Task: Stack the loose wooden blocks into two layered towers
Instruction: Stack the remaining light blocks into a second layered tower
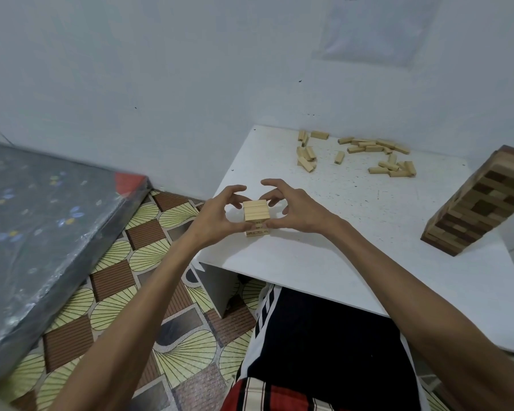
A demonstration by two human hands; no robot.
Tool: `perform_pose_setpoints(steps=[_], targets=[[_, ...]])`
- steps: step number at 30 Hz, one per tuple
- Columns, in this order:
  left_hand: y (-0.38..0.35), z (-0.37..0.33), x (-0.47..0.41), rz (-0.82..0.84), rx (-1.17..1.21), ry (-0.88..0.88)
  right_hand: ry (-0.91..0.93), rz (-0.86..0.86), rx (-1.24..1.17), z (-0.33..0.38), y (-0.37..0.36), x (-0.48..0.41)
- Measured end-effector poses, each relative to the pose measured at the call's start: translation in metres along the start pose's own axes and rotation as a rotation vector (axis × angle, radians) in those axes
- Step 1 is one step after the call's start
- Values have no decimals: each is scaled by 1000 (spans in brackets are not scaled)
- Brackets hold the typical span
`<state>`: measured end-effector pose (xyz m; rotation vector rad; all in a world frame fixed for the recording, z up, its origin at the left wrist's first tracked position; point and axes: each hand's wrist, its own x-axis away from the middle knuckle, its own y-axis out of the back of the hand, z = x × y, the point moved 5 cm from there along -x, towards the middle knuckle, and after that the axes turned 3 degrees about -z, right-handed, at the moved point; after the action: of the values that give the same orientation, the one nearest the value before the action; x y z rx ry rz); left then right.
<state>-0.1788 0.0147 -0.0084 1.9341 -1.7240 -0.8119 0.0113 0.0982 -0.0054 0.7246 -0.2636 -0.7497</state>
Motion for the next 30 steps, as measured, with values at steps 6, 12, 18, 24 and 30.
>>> perform_pose_setpoints(steps=[6, 12, 18, 24, 30], targets=[[-2, 3, 1, -10, 38, 29, -6, -4, -6, 2, 1, 1], [-1, 0, 2, -13, 63, 40, -7, -10, -22, 5, 2, 3], [0, 0, 9, 64, 118, 52, -51, 39, -85, 3, 0, 10], [-11, -2, 18, -54, 489, 217, -257, -208, -581, 4, -10, 20], [-35, -22, 12, -285, 758, 380, -314, -330, -796, 24, -46, 15]])
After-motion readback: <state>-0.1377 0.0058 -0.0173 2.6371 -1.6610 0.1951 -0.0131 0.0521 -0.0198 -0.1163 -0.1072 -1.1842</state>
